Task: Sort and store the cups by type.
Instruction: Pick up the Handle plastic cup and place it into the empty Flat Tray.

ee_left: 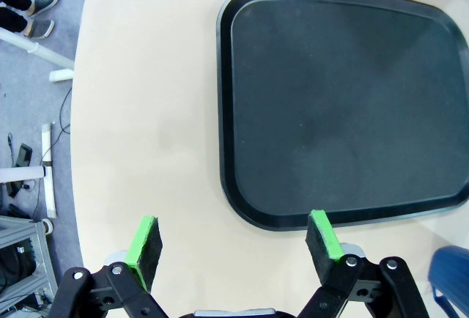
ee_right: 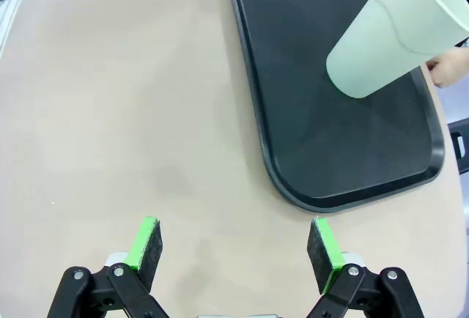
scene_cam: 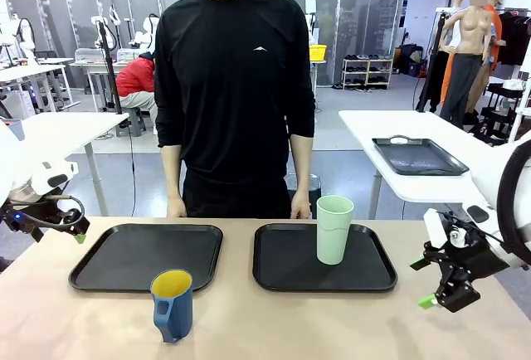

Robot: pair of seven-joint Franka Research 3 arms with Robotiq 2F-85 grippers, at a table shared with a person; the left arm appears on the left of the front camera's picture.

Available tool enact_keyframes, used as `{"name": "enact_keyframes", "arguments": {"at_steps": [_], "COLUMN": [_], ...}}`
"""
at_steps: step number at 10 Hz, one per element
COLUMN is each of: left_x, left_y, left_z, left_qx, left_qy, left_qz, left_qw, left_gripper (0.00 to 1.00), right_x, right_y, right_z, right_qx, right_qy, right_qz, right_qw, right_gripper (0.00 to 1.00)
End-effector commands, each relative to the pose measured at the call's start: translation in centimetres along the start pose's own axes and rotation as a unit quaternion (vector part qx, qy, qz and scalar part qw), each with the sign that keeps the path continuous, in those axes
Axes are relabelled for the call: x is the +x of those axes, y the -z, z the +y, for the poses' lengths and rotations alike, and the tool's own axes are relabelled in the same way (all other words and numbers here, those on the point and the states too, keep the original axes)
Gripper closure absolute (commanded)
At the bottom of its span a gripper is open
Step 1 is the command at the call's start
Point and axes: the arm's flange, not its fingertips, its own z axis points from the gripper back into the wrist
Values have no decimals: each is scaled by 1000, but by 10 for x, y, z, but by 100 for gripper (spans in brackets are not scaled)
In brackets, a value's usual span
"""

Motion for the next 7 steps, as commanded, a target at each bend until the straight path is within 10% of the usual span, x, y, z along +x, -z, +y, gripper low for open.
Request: {"name": "enact_keyframes", "arguments": {"at_steps": [1, 7], "left_x": [1, 1], "left_y": [0, 0], "left_z": [1, 1], "left_qx": [0, 0], "left_qy": [-1, -1], "left_qz": [0, 0], "left_qw": [1000, 1000], "left_gripper": [0, 0], "right_x": [14, 10], "right_y": [-12, -19], "right_z": [32, -10], "right_qx": [-19, -24], "right_qy": [16, 14], "right_qz": [33, 55], "right_qw": [999, 998], "right_gripper": [0, 0]}}
